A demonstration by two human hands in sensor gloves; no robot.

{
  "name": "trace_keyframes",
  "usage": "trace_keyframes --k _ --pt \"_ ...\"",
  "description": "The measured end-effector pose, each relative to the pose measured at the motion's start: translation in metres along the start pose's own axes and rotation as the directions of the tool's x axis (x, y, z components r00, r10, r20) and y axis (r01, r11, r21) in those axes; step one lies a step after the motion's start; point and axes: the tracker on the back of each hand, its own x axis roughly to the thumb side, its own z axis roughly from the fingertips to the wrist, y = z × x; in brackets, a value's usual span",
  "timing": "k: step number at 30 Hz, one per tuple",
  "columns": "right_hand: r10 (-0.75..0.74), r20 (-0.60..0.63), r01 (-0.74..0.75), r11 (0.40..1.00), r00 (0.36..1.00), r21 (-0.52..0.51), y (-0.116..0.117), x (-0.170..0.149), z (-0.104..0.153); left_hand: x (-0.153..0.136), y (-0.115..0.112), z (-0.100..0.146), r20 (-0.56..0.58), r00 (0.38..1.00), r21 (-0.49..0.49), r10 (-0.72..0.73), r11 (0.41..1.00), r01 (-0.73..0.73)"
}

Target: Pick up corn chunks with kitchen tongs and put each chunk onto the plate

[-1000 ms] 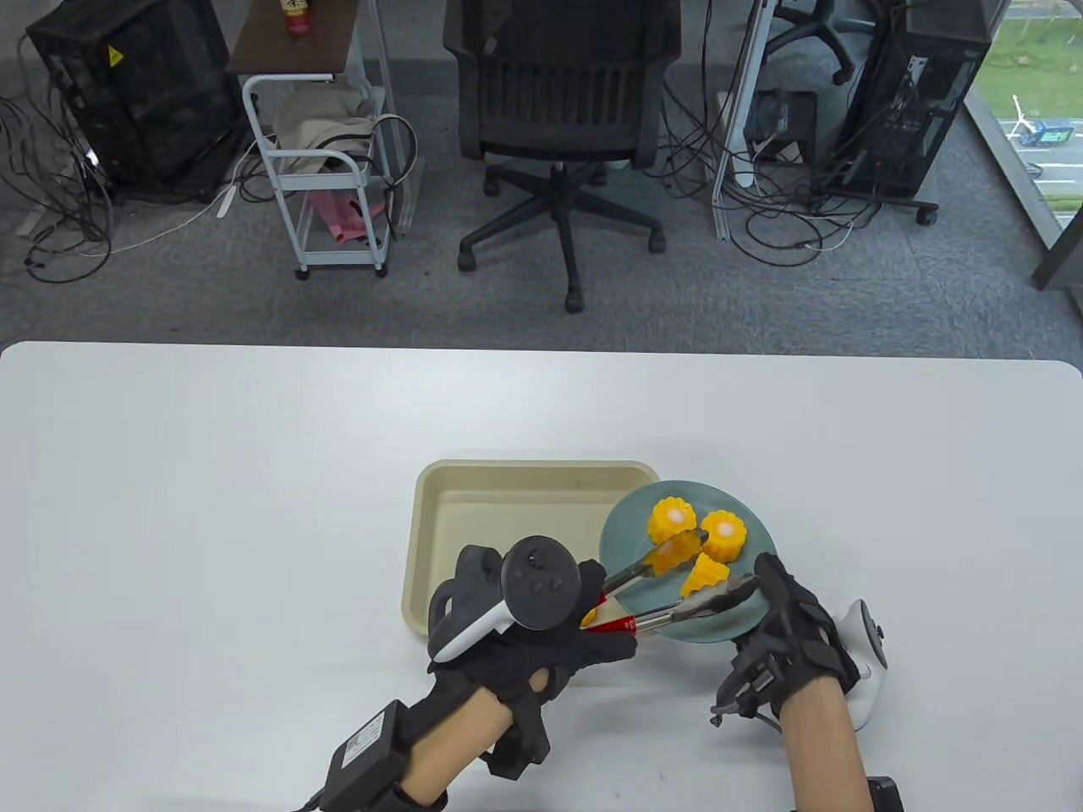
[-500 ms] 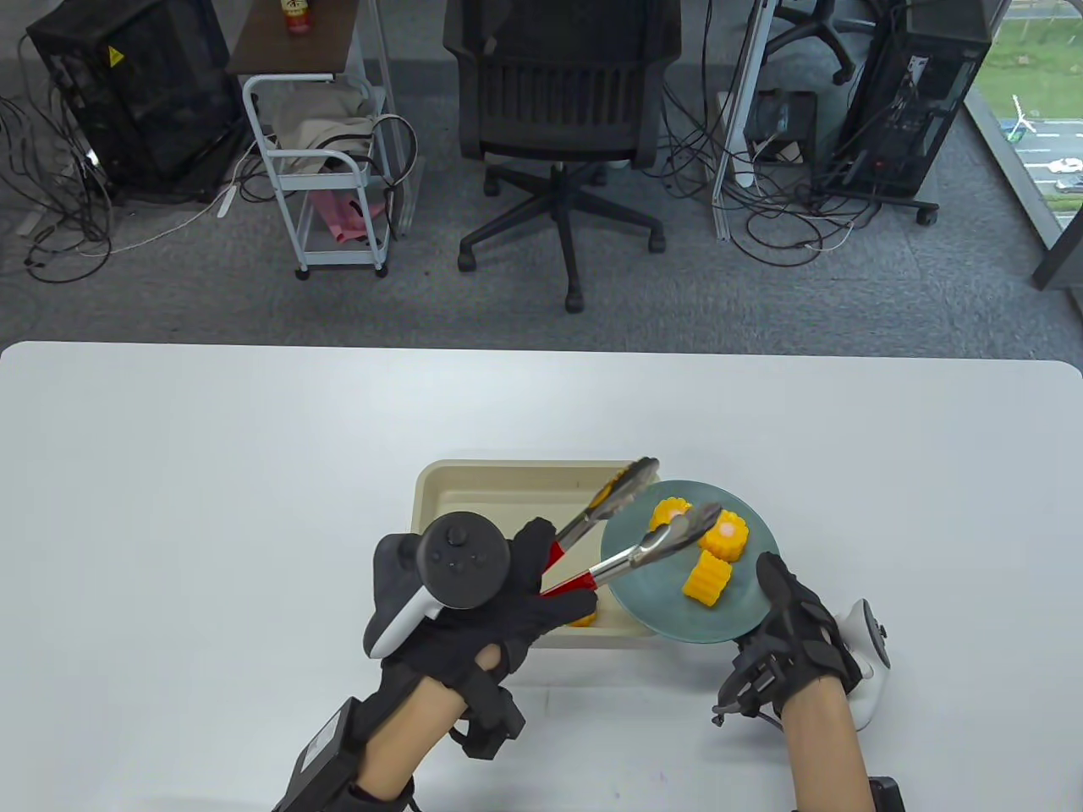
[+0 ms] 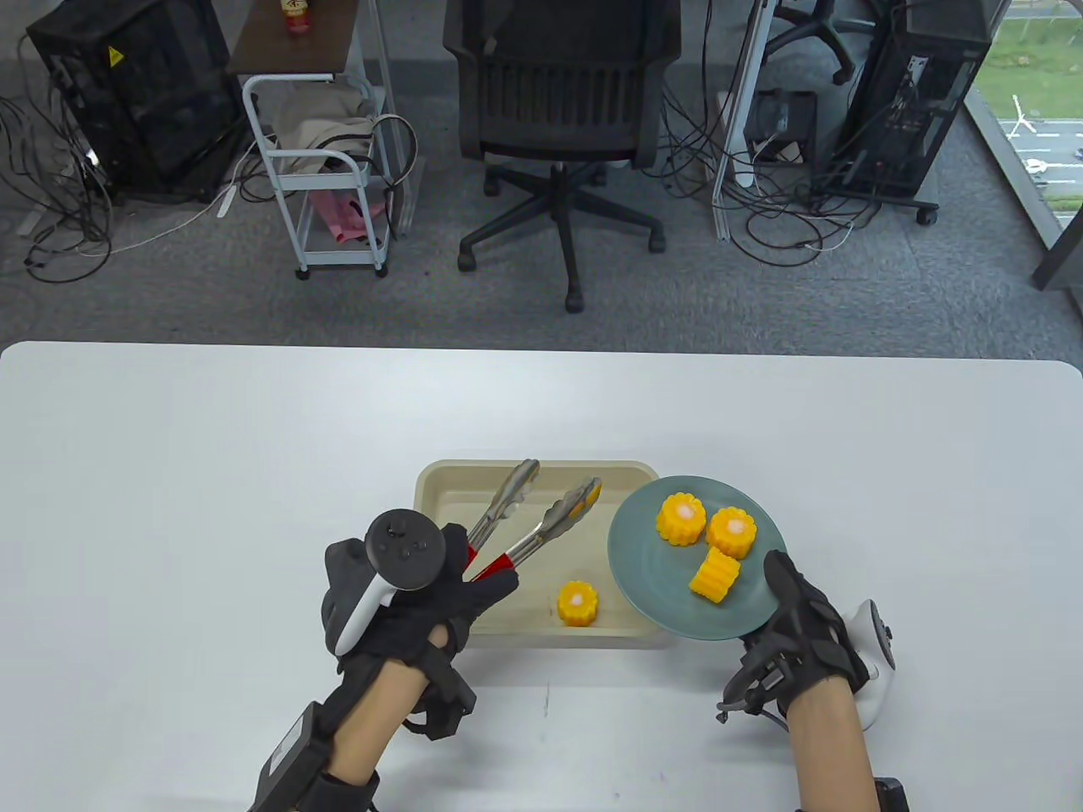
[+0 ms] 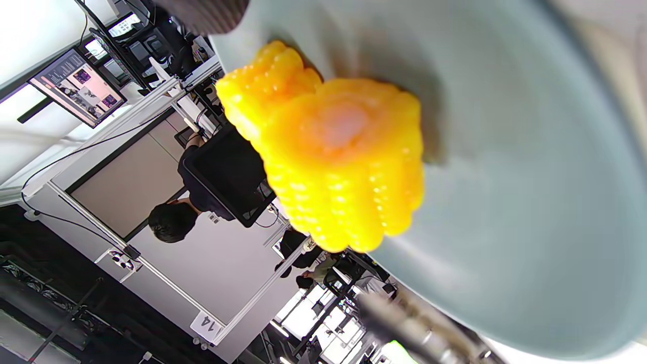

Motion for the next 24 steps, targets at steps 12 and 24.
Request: trace_keyframes --k 12,24 --pt "0.018 -0.006 -0.018 1.0 1.0 0.005 -0.001 0.0 -0.001 0.004 -0.047 -0.006 -0.009 0.982 -0.145 -0.19 0.972 0.187" --pt "0.054 -0.012 -0.054 0.999 0.998 0.007 0.0 -0.002 -0.002 0.014 -0.064 -0.003 0.0 0.951 -0.167 -0.31 0.937 0.306"
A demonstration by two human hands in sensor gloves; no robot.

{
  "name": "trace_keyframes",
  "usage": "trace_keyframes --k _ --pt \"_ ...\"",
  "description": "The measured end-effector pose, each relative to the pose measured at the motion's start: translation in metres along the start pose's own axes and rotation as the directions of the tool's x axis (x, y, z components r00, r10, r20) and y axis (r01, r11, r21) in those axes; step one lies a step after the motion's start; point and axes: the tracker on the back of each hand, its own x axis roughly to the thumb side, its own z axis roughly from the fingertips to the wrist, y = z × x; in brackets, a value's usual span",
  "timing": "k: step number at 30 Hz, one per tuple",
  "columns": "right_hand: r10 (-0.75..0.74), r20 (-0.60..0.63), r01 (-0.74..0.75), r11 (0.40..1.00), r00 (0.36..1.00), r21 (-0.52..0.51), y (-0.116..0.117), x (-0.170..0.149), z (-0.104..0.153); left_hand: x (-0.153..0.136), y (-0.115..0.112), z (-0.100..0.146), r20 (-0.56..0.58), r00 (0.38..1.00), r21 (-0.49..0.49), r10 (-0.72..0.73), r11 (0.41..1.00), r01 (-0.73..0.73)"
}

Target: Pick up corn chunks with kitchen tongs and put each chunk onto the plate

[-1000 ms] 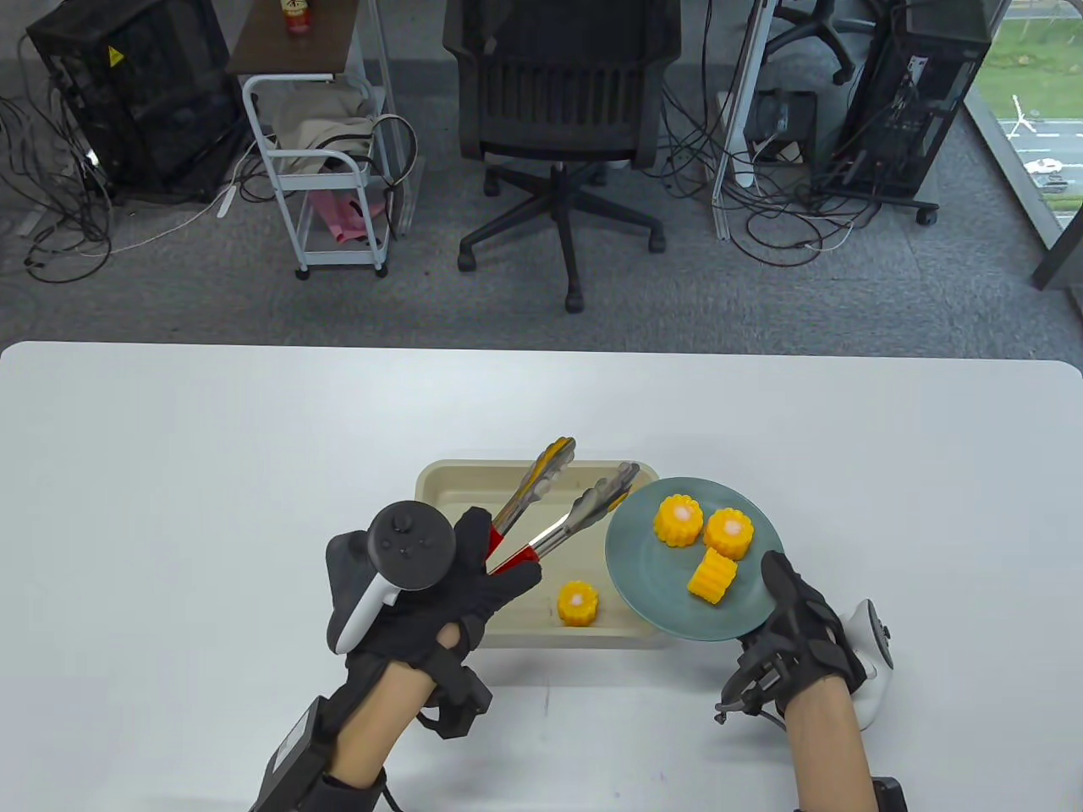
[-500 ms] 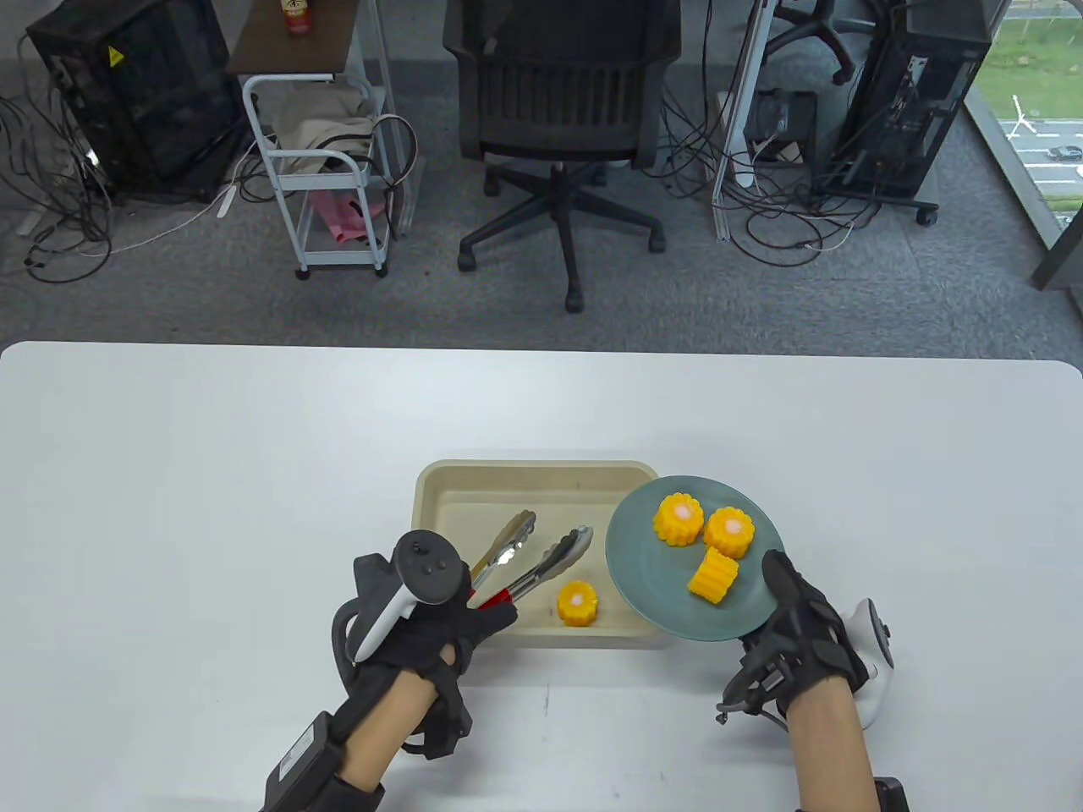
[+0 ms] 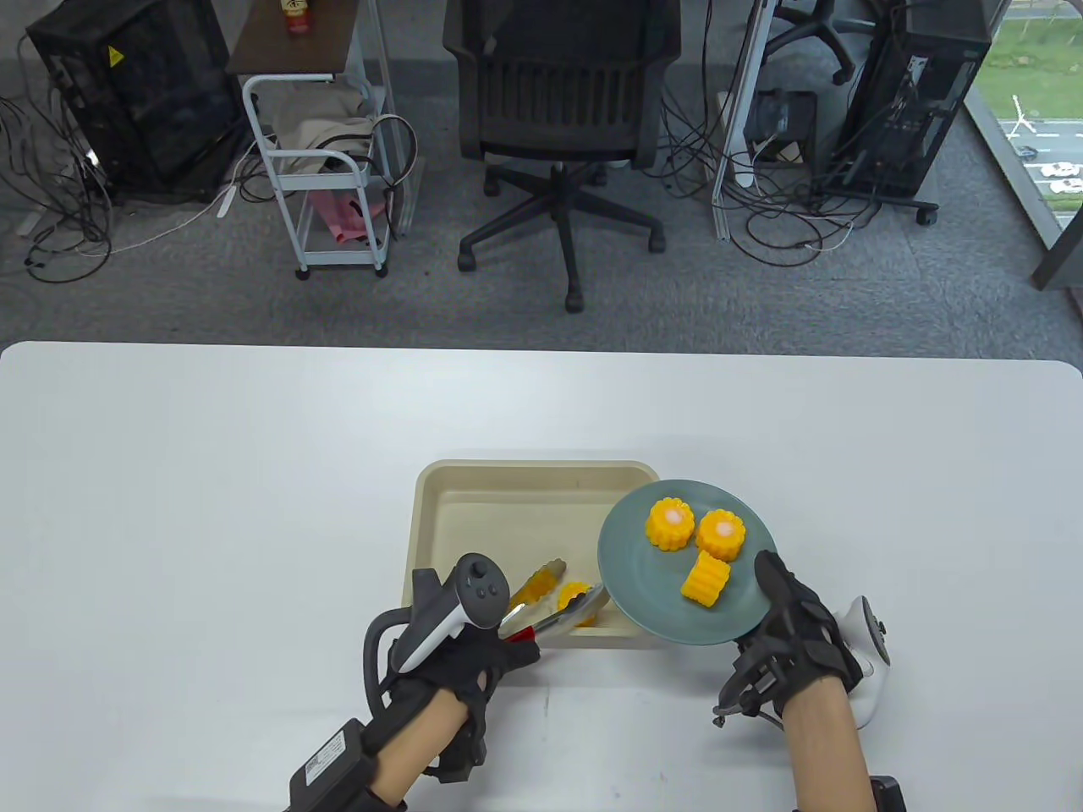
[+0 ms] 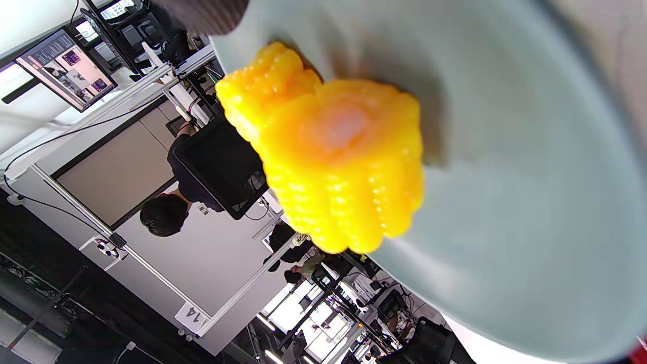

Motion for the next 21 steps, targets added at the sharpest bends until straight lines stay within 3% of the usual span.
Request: trace_keyframes --k 12,21 --pt "0.003 0.0 -0.003 1.0 1.0 -0.021 0.001 -0.002 -0.001 0.003 0.0 -0.003 0.038 0.999 0.029 -0.027 0.999 0.025" --pt "0.003 -0.001 -0.003 1.0 1.0 -0.029 0.001 -0.003 -0.001 -0.028 0.031 0.002 0.042 0.985 0.067 0.166 0.983 -0.169"
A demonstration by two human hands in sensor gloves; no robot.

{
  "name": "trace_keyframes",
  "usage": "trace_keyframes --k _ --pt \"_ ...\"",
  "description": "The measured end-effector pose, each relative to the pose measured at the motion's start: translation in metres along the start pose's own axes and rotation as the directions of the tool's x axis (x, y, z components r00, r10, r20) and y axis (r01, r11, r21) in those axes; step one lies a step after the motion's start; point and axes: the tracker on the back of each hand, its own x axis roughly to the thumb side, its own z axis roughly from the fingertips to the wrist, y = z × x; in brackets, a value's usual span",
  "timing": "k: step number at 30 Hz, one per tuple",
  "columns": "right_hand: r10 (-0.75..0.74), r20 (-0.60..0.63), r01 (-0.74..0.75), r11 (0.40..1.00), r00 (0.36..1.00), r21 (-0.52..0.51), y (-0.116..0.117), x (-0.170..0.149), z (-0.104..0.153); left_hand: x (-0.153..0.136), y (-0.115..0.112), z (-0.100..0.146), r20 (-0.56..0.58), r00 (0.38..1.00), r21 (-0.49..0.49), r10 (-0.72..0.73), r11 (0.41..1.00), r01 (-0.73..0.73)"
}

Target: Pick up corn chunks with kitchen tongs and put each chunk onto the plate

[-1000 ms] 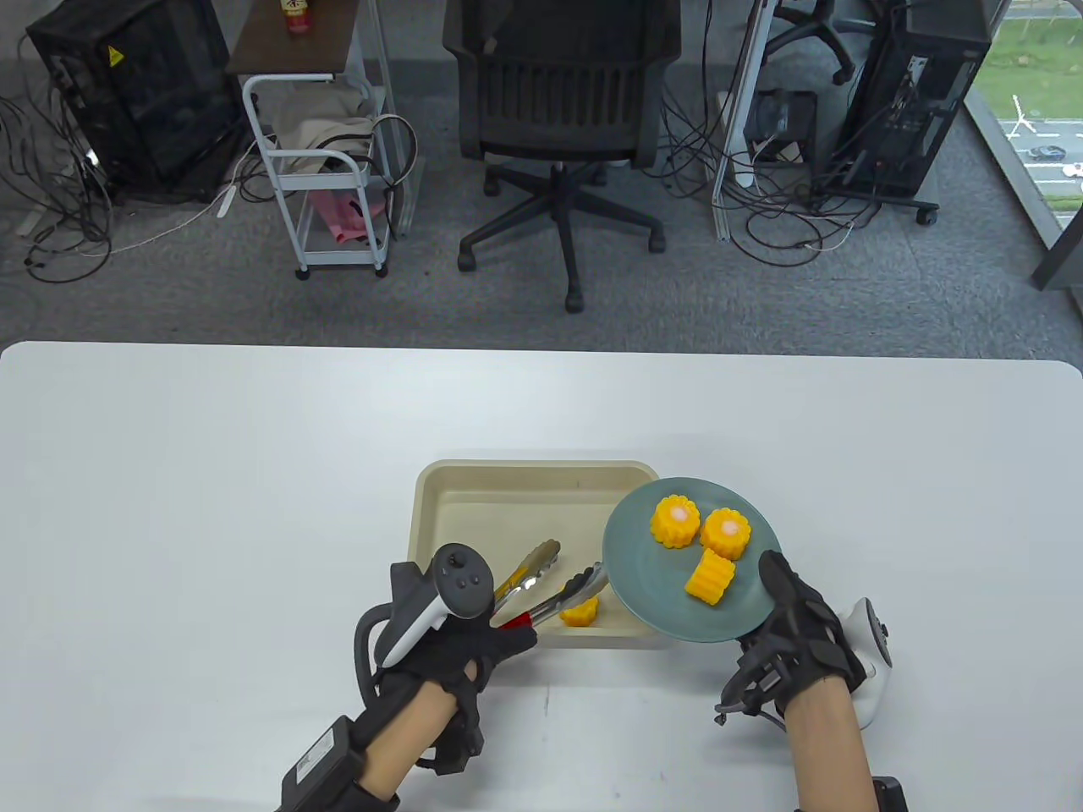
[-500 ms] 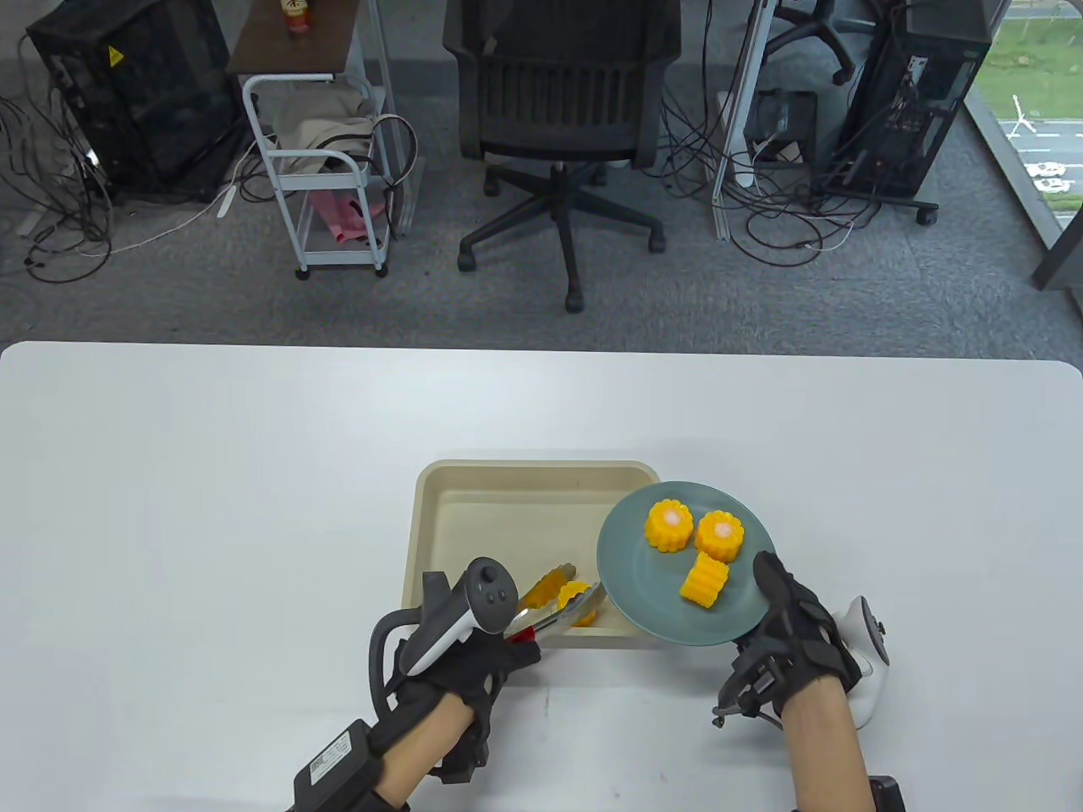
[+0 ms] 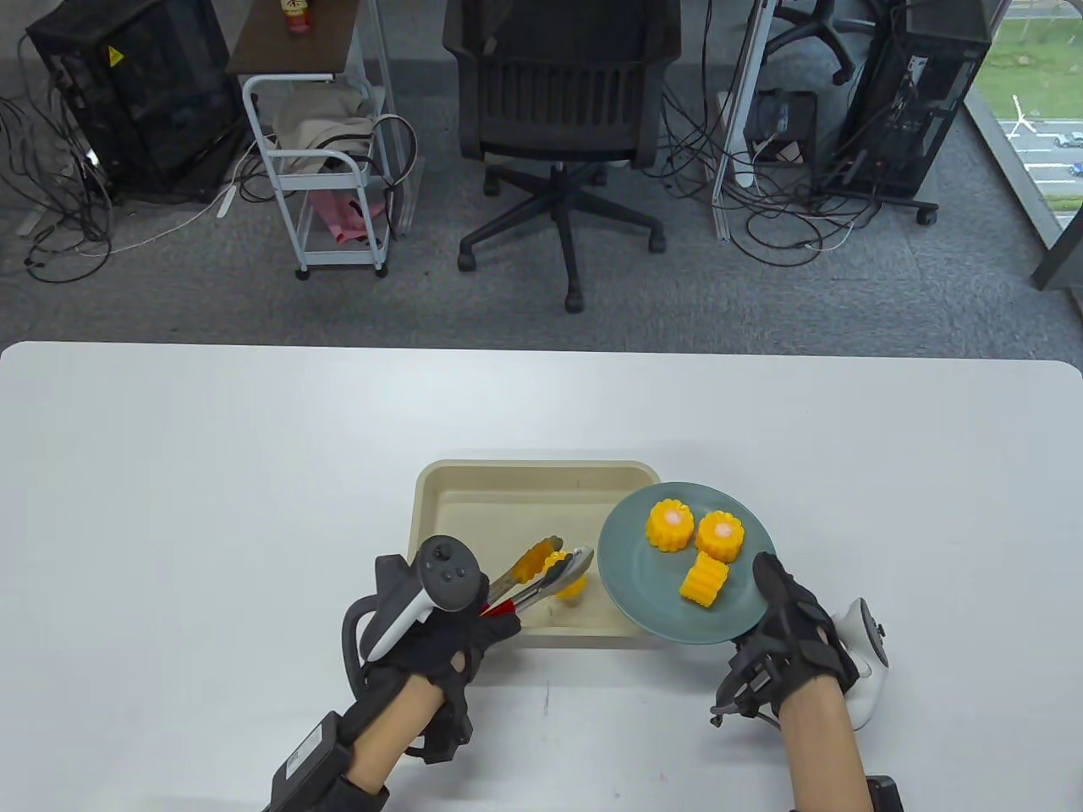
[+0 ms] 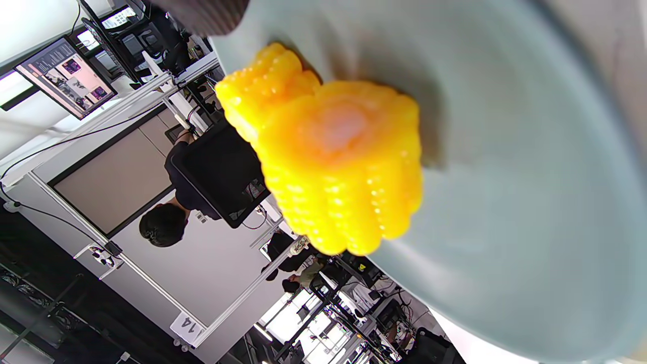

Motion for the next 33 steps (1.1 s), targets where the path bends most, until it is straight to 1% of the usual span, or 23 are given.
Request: trace_keyframes --k 3,7,11,14,21,23,25,27,30,33 --pt "-0.001 0.001 0.001 1.0 1.0 0.002 0.0 0.0 0.0 -0.006 0.015 0.007 0.011 0.997 0.035 0.073 0.997 -0.074" --pt "-0.002 0.003 0.002 1.0 1.0 0.001 0.0 0.0 0.0 -0.01 0.031 0.018 0.042 0.991 0.098 0.131 0.986 -0.134" --pt "-0.004 0.003 0.004 1.0 1.0 0.0 0.0 0.0 0.0 -0.007 0.043 0.031 0.087 0.982 0.134 0.17 0.974 -0.18" --pt "-0.003 0.003 0.003 1.0 1.0 -0.002 0.0 0.0 0.0 -0.003 0.046 0.038 0.115 0.979 0.142 0.169 0.973 -0.184" --pt "0.0 0.0 0.0 1.0 1.0 0.002 0.001 -0.001 0.0 0.017 0.045 0.055 0.228 0.962 0.162 0.151 0.968 -0.19" --pt "-0.003 0.001 0.003 1.0 1.0 0.002 0.0 -0.001 0.0 0.025 0.041 0.056 0.266 0.956 0.147 0.127 0.974 -0.17" --pt "-0.008 0.0 0.008 1.0 1.0 0.0 0.001 -0.001 0.0 0.031 0.035 0.056 0.28 0.952 0.116 0.127 0.98 -0.165" --pt "-0.008 0.001 0.008 1.0 1.0 -0.002 0.001 -0.001 0.0 0.037 0.03 0.056 0.297 0.949 0.107 0.108 0.984 -0.146" --pt "-0.014 0.0 0.014 1.0 1.0 0.0 0.001 -0.001 0.0 0.045 0.023 0.057 0.309 0.95 0.127 0.053 0.987 -0.096" --pt "-0.016 -0.003 0.016 1.0 1.0 0.006 0.001 -0.002 0.0 0.05 0.018 0.058 0.306 0.952 0.14 0.033 0.987 -0.079"
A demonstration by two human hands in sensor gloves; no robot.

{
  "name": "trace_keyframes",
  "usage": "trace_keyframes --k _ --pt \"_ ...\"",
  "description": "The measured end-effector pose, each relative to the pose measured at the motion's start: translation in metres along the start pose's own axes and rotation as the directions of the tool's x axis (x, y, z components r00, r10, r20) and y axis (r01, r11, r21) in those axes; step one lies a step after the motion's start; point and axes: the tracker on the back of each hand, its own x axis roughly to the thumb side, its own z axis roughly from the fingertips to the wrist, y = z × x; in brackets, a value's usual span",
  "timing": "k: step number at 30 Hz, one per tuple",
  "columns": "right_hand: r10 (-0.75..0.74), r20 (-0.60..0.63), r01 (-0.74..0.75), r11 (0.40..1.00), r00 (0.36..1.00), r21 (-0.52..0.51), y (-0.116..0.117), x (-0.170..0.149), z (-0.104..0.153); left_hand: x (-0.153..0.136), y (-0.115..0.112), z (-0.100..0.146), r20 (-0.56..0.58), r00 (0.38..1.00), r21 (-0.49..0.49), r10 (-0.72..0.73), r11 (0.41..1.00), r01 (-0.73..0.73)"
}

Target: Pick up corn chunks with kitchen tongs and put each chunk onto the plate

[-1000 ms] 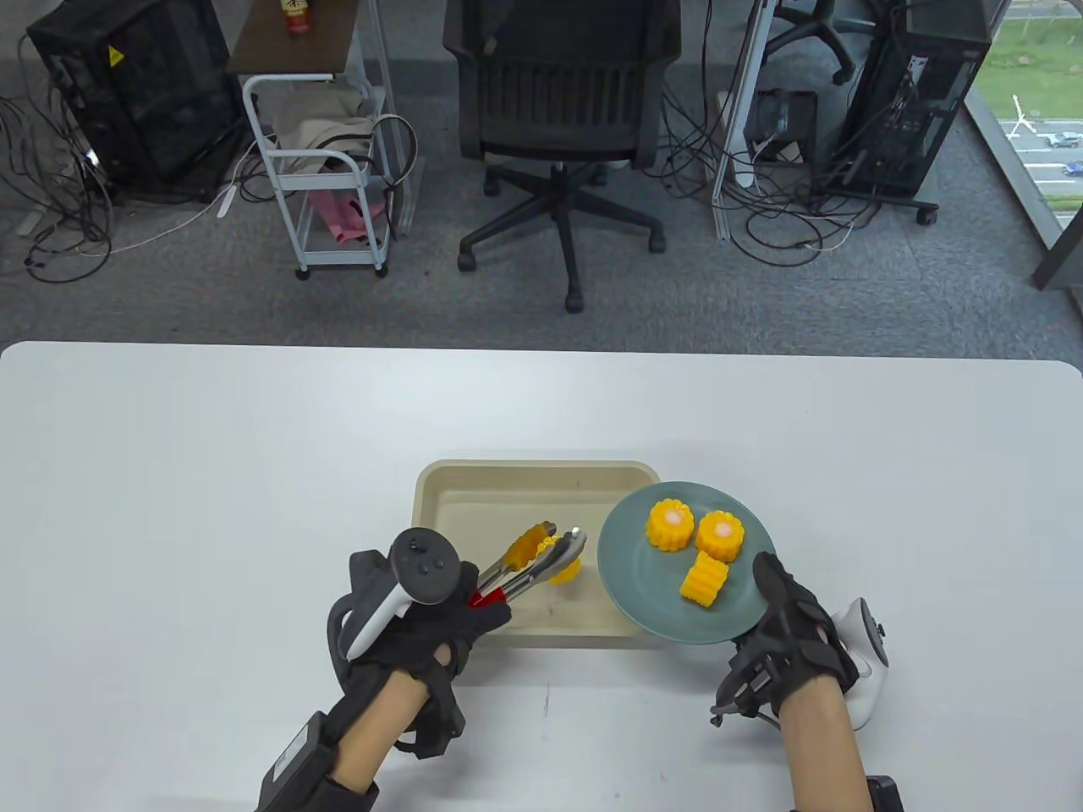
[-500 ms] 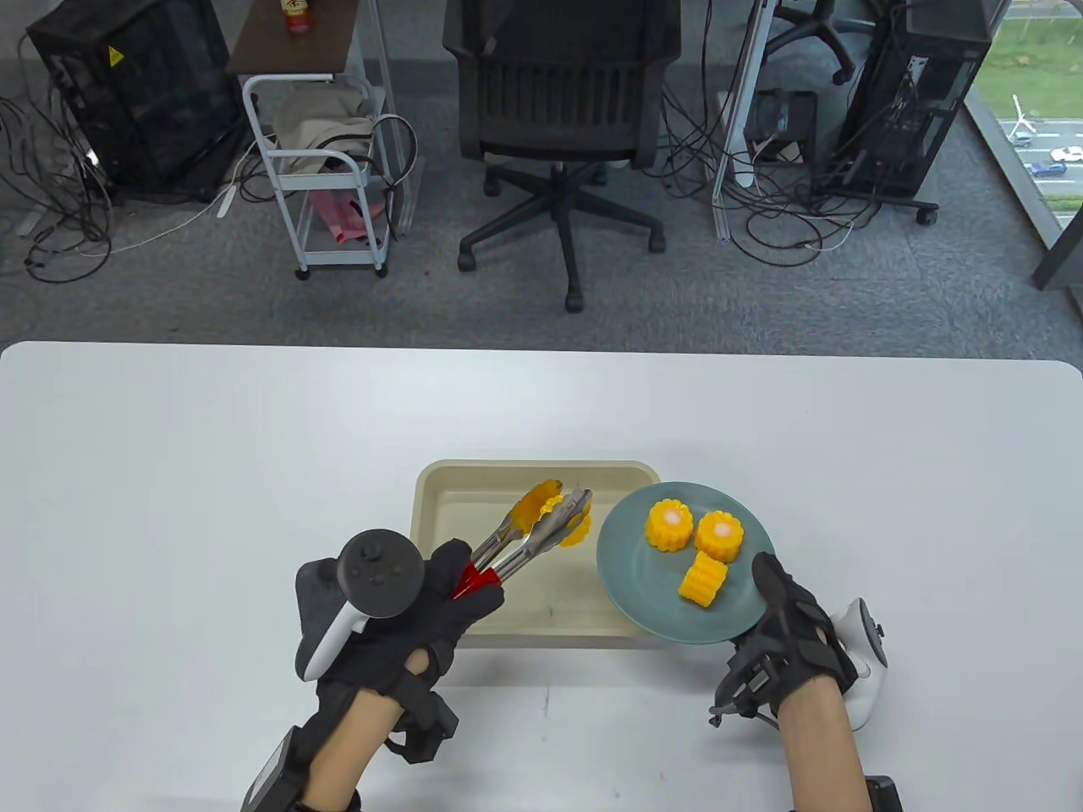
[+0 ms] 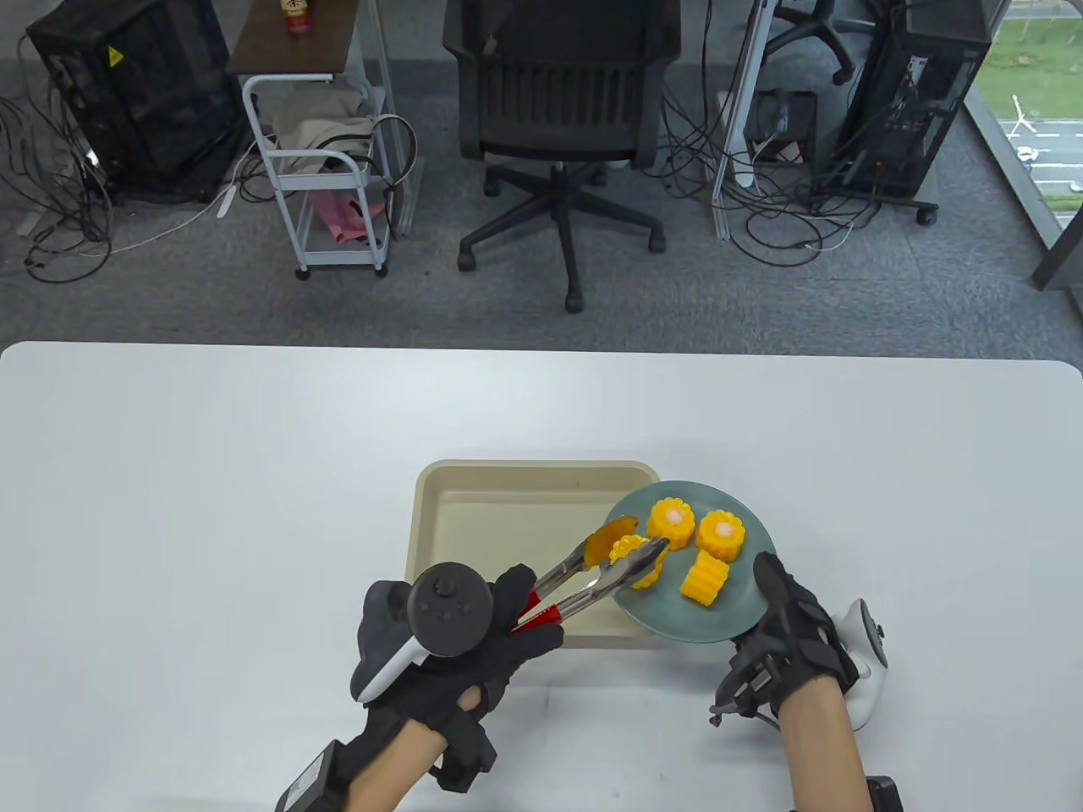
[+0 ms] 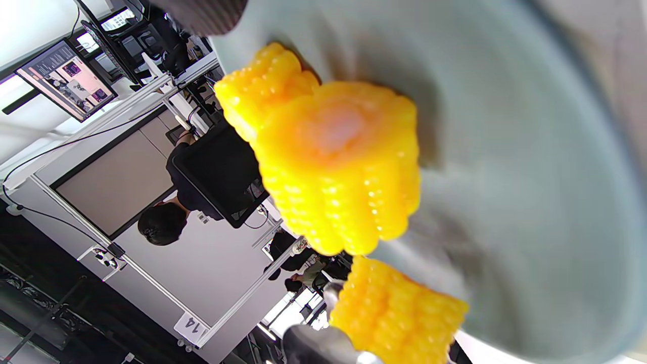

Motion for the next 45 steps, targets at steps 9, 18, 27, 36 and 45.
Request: trace_keyframes --k 9,18,27,36,45 --pt "-0.003 -0.01 0.003 1.0 1.0 0.011 -0.001 0.0 -0.001 0.005 -0.012 -0.002 0.024 0.999 0.011 0.032 0.999 -0.032" --pt "-0.001 -0.014 0.001 1.0 1.0 0.005 -0.001 -0.001 -0.002 -0.028 0.008 -0.007 -0.052 0.978 0.076 0.203 0.977 -0.199" --pt "0.009 -0.012 -0.008 1.0 1.0 0.003 -0.002 -0.002 -0.002 -0.076 0.014 -0.022 -0.207 0.948 0.133 0.241 0.967 -0.216" --pt "0.025 -0.015 -0.025 1.0 1.0 -0.007 -0.002 -0.002 -0.003 -0.089 -0.009 -0.035 -0.336 0.938 0.083 0.085 0.995 -0.061" --pt "0.027 -0.016 -0.027 1.0 0.999 0.0 -0.002 -0.002 -0.002 -0.084 -0.038 -0.046 -0.43 0.884 0.019 -0.181 0.978 0.21"
